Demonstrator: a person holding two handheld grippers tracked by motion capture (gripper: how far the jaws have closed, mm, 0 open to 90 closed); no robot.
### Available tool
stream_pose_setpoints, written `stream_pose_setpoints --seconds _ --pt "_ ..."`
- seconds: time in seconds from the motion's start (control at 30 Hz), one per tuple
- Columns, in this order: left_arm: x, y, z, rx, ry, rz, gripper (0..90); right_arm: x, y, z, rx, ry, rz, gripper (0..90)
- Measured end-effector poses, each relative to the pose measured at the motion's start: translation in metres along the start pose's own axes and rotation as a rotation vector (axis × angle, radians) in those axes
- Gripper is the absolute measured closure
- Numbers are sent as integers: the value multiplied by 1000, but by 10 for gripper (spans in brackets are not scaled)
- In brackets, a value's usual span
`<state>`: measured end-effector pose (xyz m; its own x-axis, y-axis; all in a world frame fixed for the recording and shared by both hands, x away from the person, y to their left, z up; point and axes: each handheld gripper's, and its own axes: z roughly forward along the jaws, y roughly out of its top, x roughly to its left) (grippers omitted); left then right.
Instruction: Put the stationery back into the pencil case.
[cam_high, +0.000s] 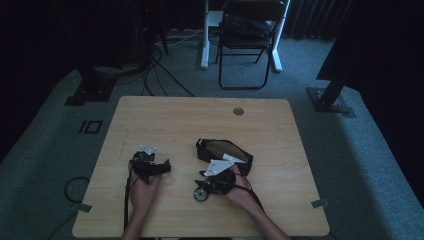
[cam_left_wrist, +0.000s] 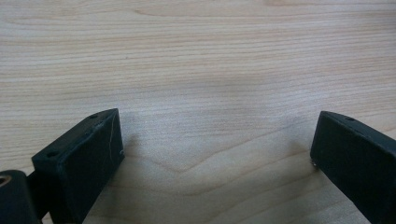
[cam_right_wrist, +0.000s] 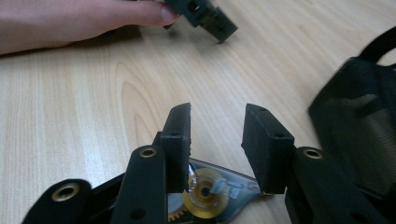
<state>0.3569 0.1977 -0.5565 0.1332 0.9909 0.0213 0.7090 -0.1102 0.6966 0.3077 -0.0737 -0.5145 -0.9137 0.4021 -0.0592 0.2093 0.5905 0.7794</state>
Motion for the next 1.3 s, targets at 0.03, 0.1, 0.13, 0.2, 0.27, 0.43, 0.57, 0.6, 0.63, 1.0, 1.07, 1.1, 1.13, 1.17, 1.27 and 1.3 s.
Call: stream_pose_setpoints --seconds 0.03,0.1,0.13,0.2,0.27,0.43,0.57,0.6,0.63,1.0,1.07,1.1,1.13,1.17,1.27,1.3 --pt "0 0 0 0 0 0 27 0 0 0 0 0 0 620" --pt "0 0 0 0 0 0 27 3 -1 4 13 10 -4 616" --pt "0 0 0 0 0 0 27 4 -2 6 16 14 -6 616" --pt "0 0 0 0 0 0 27 7 -3 9 25 23 -11 611" --pt "0 0 0 0 0 0 28 10 -3 12 34 31 -18 607" --pt "0 0 0 0 0 0 27 14 -4 20 50 46 -29 602" --pt "0 0 0 0 0 0 27 16 -7 28 72 59 -29 599" --pt "0 0 0 0 0 0 28 17 -8 29 82 63 -27 598" --pt "0 0 0 0 0 0 27 17 -9 30 85 63 -32 597" --pt "0 0 0 0 0 0 27 17 -15 24 102 38 -50 595" --pt "0 0 0 0 0 0 27 15 -17 22 102 32 -47 594" --pt "0 0 0 0 0 0 28 15 -18 21 102 29 -43 594" --pt "0 0 0 0 0 0 27 14 -19 20 101 26 -42 594" --pt "0 0 0 0 0 0 28 13 -20 18 101 24 -42 594" --pt "0 0 0 0 0 0 27 11 -25 13 107 13 -35 594" --pt "0 0 0 0 0 0 27 11 -26 12 106 9 -36 593"
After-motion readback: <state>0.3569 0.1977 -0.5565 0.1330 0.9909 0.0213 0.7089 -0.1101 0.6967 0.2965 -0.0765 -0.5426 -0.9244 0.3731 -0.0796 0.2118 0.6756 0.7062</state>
